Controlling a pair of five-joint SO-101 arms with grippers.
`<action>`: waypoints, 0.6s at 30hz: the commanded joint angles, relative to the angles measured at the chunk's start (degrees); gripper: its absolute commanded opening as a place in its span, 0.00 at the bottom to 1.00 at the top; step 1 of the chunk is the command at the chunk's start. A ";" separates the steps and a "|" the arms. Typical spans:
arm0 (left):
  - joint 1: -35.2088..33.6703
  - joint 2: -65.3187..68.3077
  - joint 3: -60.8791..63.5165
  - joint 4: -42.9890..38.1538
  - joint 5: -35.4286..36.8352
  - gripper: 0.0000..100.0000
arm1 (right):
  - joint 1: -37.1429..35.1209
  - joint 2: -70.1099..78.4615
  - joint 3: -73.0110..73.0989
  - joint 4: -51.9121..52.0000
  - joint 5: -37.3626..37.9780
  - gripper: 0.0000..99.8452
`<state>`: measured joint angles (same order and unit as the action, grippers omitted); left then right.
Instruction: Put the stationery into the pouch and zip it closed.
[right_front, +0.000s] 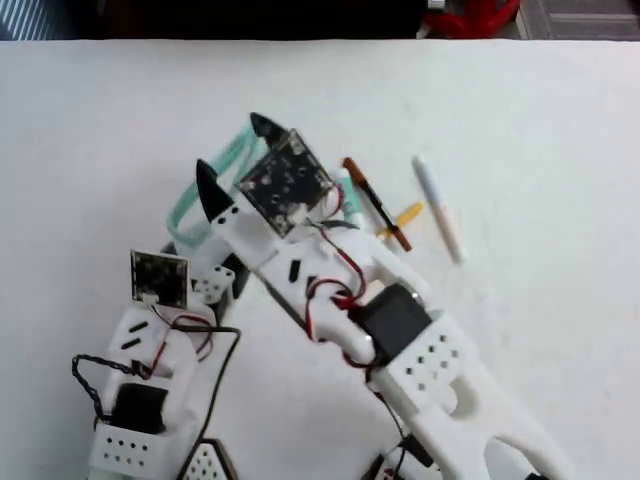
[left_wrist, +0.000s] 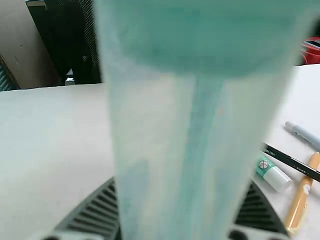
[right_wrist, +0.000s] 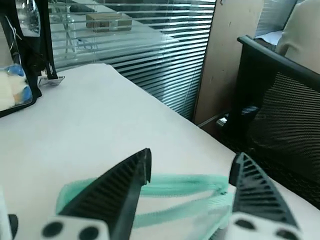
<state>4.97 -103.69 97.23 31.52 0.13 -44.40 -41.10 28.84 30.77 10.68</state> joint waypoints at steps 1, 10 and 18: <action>-0.40 -0.75 -0.35 -0.88 0.18 0.24 | 3.56 -5.05 -5.80 3.56 -0.18 0.24; -0.57 -0.75 -0.35 -0.88 0.18 0.24 | 22.37 -2.15 -19.34 25.98 -0.18 0.24; -0.75 -0.75 -0.35 -0.70 0.18 0.21 | 39.25 14.73 -19.43 33.63 9.05 0.24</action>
<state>4.88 -103.69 97.23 31.52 0.13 -9.14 -32.75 11.87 62.68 16.13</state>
